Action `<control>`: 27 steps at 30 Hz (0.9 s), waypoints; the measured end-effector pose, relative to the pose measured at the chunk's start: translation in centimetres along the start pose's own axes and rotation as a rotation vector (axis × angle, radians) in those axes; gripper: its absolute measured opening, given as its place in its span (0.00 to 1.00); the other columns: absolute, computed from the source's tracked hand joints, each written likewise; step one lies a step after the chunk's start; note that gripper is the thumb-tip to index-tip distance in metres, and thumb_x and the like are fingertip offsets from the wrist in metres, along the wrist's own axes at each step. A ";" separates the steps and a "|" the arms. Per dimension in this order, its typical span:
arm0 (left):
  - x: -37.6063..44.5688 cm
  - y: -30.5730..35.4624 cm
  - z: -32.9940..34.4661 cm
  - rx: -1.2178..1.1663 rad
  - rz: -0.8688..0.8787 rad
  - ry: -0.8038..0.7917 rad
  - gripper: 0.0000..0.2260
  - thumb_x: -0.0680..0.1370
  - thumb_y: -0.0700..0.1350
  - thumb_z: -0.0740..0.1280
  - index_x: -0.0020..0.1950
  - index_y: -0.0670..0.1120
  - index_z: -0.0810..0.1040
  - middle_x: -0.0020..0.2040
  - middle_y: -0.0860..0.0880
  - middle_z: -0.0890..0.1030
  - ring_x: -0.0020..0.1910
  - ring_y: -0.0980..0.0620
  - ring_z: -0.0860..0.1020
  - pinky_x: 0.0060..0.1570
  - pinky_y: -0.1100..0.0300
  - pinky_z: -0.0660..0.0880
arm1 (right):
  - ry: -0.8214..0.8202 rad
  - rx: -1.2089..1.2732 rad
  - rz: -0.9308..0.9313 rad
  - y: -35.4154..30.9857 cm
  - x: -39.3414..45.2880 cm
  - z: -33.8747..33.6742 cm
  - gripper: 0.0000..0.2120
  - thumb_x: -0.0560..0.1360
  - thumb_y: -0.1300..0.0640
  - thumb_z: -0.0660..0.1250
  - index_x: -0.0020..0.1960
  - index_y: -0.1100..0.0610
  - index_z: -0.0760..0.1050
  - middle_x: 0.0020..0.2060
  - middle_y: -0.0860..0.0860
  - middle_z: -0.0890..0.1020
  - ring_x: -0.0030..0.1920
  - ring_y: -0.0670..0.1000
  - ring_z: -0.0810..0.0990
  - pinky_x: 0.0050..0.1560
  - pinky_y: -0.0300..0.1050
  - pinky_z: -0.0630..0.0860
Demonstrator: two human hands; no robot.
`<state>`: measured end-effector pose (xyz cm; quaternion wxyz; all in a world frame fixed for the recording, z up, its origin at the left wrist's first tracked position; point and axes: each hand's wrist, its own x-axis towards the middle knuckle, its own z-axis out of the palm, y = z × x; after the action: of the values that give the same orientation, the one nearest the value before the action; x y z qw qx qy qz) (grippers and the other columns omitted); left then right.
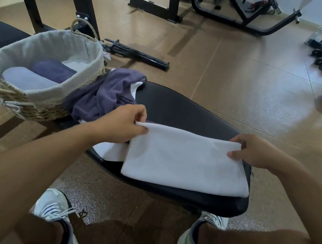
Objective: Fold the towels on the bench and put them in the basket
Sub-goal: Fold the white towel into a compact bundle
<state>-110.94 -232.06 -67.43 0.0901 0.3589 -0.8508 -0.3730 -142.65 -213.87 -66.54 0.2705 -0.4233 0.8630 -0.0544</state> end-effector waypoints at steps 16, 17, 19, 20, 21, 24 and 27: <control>2.5 -1.1 1.9 0.275 -0.060 0.021 0.21 0.74 0.63 0.70 0.64 0.55 0.77 0.58 0.55 0.79 0.60 0.52 0.73 0.63 0.50 0.71 | 0.006 0.048 0.028 -0.1 0.7 0.5 0.09 0.76 0.45 0.72 0.48 0.51 0.80 0.45 0.48 0.82 0.45 0.48 0.80 0.41 0.44 0.73; 2.8 -0.9 1.9 0.358 -0.032 -0.006 0.21 0.73 0.64 0.71 0.62 0.56 0.77 0.58 0.55 0.79 0.60 0.51 0.71 0.63 0.50 0.69 | -0.001 0.071 0.025 -0.1 0.5 0.5 0.10 0.76 0.45 0.73 0.48 0.51 0.81 0.45 0.48 0.82 0.44 0.48 0.80 0.40 0.43 0.72; 3.2 -0.6 2.1 0.457 0.005 -0.063 0.20 0.73 0.64 0.70 0.61 0.56 0.77 0.58 0.55 0.79 0.59 0.50 0.70 0.65 0.50 0.65 | -0.005 0.120 0.005 0.0 0.2 0.3 0.09 0.75 0.48 0.74 0.47 0.52 0.81 0.44 0.49 0.83 0.44 0.49 0.80 0.39 0.42 0.72; 3.4 -0.4 2.1 0.470 0.011 -0.088 0.19 0.74 0.63 0.70 0.61 0.56 0.77 0.59 0.54 0.79 0.60 0.50 0.70 0.65 0.50 0.64 | -0.003 0.143 -0.017 0.2 0.0 0.1 0.08 0.75 0.49 0.75 0.46 0.53 0.80 0.44 0.49 0.83 0.44 0.49 0.81 0.39 0.42 0.72; 3.5 0.0 2.1 0.472 0.018 -0.110 0.18 0.74 0.62 0.70 0.60 0.56 0.77 0.59 0.54 0.79 0.61 0.49 0.69 0.66 0.49 0.64 | -0.001 0.173 -0.047 0.3 -0.3 -0.2 0.08 0.74 0.50 0.76 0.46 0.53 0.79 0.44 0.49 0.84 0.44 0.49 0.81 0.40 0.43 0.72; 3.6 0.8 1.9 0.420 0.012 -0.163 0.16 0.75 0.56 0.72 0.61 0.55 0.76 0.57 0.54 0.77 0.59 0.49 0.70 0.65 0.51 0.64 | -0.056 0.396 -0.227 0.7 -1.6 -1.3 0.11 0.75 0.56 0.76 0.40 0.51 0.74 0.38 0.45 0.80 0.41 0.50 0.77 0.40 0.45 0.68; 3.5 1.4 1.4 0.326 0.014 -0.224 0.24 0.72 0.52 0.74 0.67 0.59 0.71 0.58 0.54 0.76 0.56 0.51 0.70 0.62 0.52 0.68 | -0.111 0.583 -0.410 0.2 -3.6 -2.7 0.15 0.74 0.63 0.74 0.38 0.49 0.70 0.35 0.45 0.74 0.39 0.47 0.73 0.39 0.45 0.64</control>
<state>-114.79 -232.95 -67.85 -0.0620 0.3190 -0.9071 -0.2676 -142.44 -211.40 -62.79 0.4097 -0.4950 0.6924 -0.3282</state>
